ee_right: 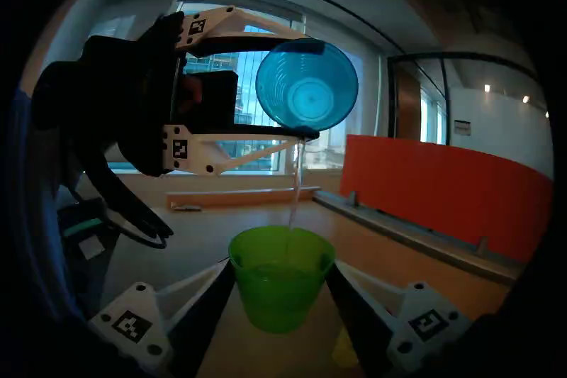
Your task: Pour water
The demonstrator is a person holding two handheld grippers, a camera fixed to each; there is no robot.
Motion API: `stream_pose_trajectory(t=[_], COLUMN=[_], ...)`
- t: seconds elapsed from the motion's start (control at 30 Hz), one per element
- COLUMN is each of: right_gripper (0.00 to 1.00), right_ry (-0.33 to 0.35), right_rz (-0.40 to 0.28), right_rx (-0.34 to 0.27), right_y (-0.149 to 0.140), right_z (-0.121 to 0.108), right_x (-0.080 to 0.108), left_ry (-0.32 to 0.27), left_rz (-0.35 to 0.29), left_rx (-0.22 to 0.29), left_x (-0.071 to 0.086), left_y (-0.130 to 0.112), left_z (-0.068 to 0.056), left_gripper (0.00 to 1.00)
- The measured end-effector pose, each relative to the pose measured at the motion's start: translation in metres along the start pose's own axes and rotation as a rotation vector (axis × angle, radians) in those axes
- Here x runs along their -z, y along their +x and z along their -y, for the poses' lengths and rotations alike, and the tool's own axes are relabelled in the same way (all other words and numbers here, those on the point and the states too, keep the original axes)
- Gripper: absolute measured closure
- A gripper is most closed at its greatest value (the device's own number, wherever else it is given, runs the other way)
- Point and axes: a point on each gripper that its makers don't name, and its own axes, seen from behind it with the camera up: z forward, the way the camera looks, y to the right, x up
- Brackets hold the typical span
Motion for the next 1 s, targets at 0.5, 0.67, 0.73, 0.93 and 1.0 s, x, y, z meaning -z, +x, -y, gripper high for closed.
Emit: stream_pose_trajectory(t=[0.5, 0.67, 0.73, 0.93, 1.0], right_gripper=[0.10, 0.11, 0.11, 0.11, 0.10], right_ry=[-0.014, -0.019, -0.021, -0.029, -0.031], right_rz=[-0.015, -0.018, -0.019, -0.033, -0.038], right_rx=[-0.009, -0.011, -0.012, -0.018, -0.023], right_y=[0.004, 0.004, 0.004, 0.007, 0.008], right_z=[-0.005, -0.007, -0.007, -0.009, -0.009], right_x=[0.000, 0.001, 0.001, 0.002, 0.002], left_ry=[-0.015, -0.033, -0.038, -0.048, -0.051], left_rz=[-0.003, -0.002, -0.002, 0.004, 0.008], left_rx=[0.107, 0.267, 0.334, 0.572, 0.659], left_x=[-0.004, -0.008, -0.009, -0.012, -0.012], left_y=[-0.004, -0.007, -0.009, -0.014, -0.016], left_z=[0.003, 0.003, 0.004, 0.008, 0.010], left_gripper=[0.14, 0.14, 0.14, 0.14, 0.14])
